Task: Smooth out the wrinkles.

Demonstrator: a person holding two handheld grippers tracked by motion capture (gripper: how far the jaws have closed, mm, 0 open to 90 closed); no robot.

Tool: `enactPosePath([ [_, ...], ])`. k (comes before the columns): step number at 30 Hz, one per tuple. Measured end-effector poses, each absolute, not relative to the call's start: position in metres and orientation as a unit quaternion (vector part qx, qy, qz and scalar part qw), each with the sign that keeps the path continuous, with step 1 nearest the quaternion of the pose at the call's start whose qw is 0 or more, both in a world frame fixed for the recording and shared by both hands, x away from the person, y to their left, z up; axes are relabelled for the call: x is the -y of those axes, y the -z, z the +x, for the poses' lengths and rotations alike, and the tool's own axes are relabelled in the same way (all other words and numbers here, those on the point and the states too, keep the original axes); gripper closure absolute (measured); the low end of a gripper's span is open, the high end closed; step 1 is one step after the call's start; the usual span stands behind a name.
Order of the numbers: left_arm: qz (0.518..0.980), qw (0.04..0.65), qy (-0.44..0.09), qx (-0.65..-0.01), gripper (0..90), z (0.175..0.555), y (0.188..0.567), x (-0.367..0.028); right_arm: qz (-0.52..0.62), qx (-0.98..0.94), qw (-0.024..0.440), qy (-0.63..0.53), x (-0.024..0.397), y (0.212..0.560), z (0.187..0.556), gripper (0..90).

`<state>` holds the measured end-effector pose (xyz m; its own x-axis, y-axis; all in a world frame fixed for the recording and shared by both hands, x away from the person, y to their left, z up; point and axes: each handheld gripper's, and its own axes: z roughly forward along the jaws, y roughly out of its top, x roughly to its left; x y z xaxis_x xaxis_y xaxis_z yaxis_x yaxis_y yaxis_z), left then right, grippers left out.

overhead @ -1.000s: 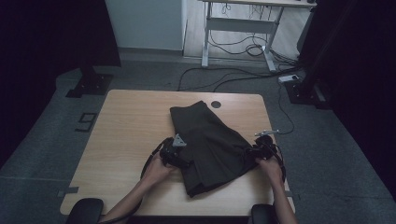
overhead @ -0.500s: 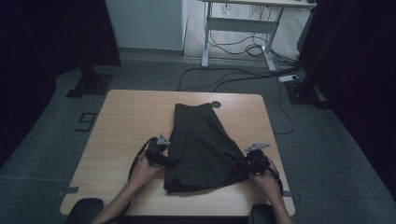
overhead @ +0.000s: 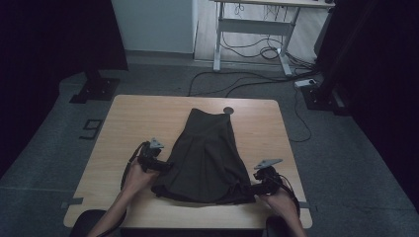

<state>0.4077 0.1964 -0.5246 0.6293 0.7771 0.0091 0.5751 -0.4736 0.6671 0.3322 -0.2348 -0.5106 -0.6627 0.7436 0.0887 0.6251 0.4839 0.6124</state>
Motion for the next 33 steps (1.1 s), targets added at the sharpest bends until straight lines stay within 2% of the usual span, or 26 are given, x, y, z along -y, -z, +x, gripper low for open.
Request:
enactPosePath([
  [5, 0.835, 0.343, -0.159, -0.401, 10.3, 0.411, 0.506, -0.198, 0.402, -0.841, 0.12, -0.341, 0.244, 0.483, 0.335, 31.5],
  [11, 0.838, 0.355, -0.156, -0.384, 8.6, 0.427, 0.496, -0.177, 0.407, -0.826, 0.135, -0.366, 0.22, 0.474, 0.369, 26.0],
  [20, 0.855, 0.309, -0.143, -0.391, 11.1, 0.452, 0.531, -0.165, 0.449, -0.815, 0.163, -0.329, 0.188, 0.506, 0.427, 22.6],
  [22, 0.85, 0.318, -0.13, -0.398, 11.2, 0.453, 0.537, -0.169, 0.457, -0.817, 0.167, -0.309, 0.187, 0.517, 0.433, 22.6],
  [26, 0.847, 0.33, -0.121, -0.4, 14.4, 0.45, 0.54, -0.172, 0.462, -0.821, 0.166, -0.292, 0.186, 0.537, 0.437, 21.9],
  [33, 0.845, 0.333, -0.115, -0.402, 14.7, 0.434, 0.541, -0.176, 0.448, -0.828, 0.156, -0.299, 0.185, 0.538, 0.423, 24.6],
])
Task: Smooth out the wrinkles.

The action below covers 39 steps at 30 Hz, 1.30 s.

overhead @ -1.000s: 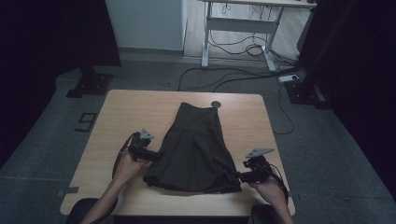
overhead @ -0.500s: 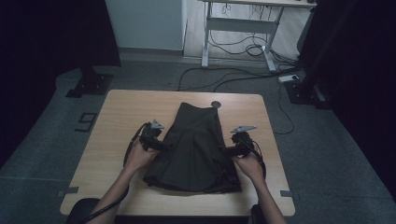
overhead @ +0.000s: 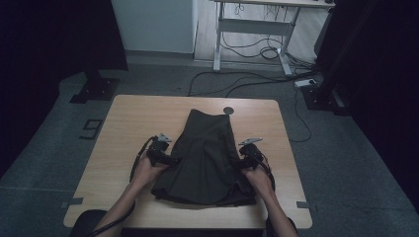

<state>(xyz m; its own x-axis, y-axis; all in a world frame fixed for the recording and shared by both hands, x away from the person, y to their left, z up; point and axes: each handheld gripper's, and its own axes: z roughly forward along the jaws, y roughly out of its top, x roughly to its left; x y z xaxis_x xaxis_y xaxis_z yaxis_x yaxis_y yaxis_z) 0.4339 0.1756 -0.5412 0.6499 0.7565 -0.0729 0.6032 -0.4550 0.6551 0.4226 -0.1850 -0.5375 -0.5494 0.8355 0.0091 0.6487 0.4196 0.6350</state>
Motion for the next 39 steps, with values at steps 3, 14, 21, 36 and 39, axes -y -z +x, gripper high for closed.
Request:
enactPosePath([
  [3, 0.845, 0.335, -0.115, -0.4, 14.7, 0.423, 0.542, -0.178, 0.441, -0.831, 0.151, -0.303, 0.184, 0.538, 0.412, 24.6],
  [14, 0.853, 0.322, -0.124, -0.392, 14.8, 0.38, 0.539, -0.181, 0.42, -0.842, 0.141, -0.308, 0.179, 0.538, 0.373, 24.6],
  [21, 0.854, 0.326, -0.11, -0.39, 14.9, 0.348, 0.54, -0.18, 0.404, -0.85, 0.13, -0.311, 0.183, 0.539, 0.352, 24.5],
  [36, 0.846, 0.354, -0.132, -0.376, 14.0, 0.397, 0.496, -0.172, 0.386, -0.845, 0.133, -0.344, 0.17, 0.5, 0.378, 22.0],
  [39, 0.845, 0.356, -0.138, -0.374, 14.6, 0.414, 0.49, -0.168, 0.394, -0.838, 0.136, -0.352, 0.165, 0.493, 0.393, 21.7],
])
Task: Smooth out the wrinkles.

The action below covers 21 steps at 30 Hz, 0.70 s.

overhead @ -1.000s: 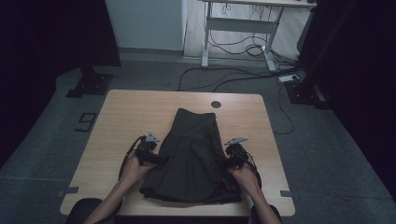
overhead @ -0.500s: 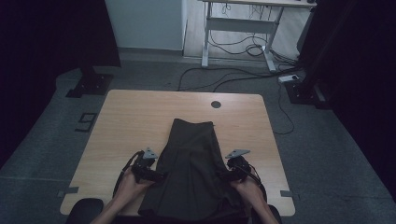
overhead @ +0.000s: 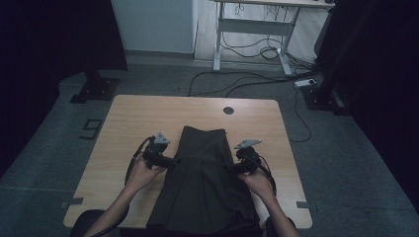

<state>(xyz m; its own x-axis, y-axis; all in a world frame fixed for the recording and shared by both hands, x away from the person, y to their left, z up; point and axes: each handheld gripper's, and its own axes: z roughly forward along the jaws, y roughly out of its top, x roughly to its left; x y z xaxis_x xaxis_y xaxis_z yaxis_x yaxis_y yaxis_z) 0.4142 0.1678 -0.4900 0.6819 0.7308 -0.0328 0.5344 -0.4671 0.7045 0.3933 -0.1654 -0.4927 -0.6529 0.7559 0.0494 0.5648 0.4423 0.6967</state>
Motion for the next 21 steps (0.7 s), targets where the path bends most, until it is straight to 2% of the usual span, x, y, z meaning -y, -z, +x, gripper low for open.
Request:
enactPosePath([
  [11, 0.855, 0.332, -0.147, -0.37, 15.5, 0.462, 0.492, -0.147, 0.429, -0.822, 0.141, -0.346, 0.143, 0.493, 0.449, 20.9],
  [21, 0.852, 0.303, -0.159, -0.397, 18.9, 0.49, 0.515, -0.145, 0.456, -0.815, 0.156, -0.32, 0.129, 0.506, 0.483, 20.4],
])
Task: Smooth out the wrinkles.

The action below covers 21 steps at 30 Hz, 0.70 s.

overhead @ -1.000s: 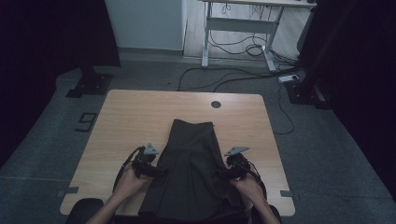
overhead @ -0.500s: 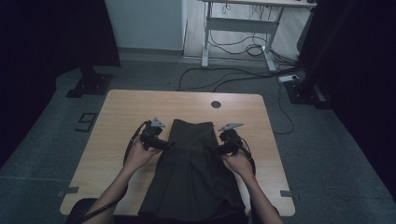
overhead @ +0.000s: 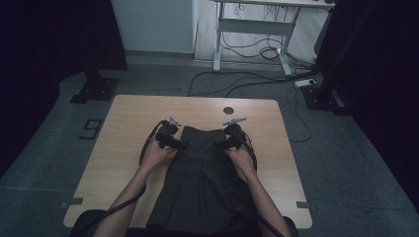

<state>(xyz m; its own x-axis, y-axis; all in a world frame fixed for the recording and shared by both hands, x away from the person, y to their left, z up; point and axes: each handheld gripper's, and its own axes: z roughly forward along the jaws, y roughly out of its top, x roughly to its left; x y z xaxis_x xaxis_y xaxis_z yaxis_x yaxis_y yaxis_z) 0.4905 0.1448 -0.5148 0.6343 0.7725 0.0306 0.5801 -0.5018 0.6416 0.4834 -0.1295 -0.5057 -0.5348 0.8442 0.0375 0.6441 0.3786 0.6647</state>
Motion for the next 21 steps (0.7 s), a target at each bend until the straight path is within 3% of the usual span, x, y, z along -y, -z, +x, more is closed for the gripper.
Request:
enactPosePath([
  [16, 0.846, 0.315, -0.135, -0.41, 18.8, 0.502, 0.538, -0.151, 0.47, -0.812, 0.144, -0.315, 0.144, 0.539, 0.496, 22.5],
  [19, 0.842, 0.327, -0.126, -0.411, 19.3, 0.503, 0.541, -0.153, 0.462, -0.815, 0.142, -0.321, 0.143, 0.54, 0.496, 28.0],
  [21, 0.841, 0.332, -0.125, -0.408, 21.3, 0.503, 0.541, -0.152, 0.454, -0.817, 0.137, -0.327, 0.142, 0.539, 0.496, 36.6],
])
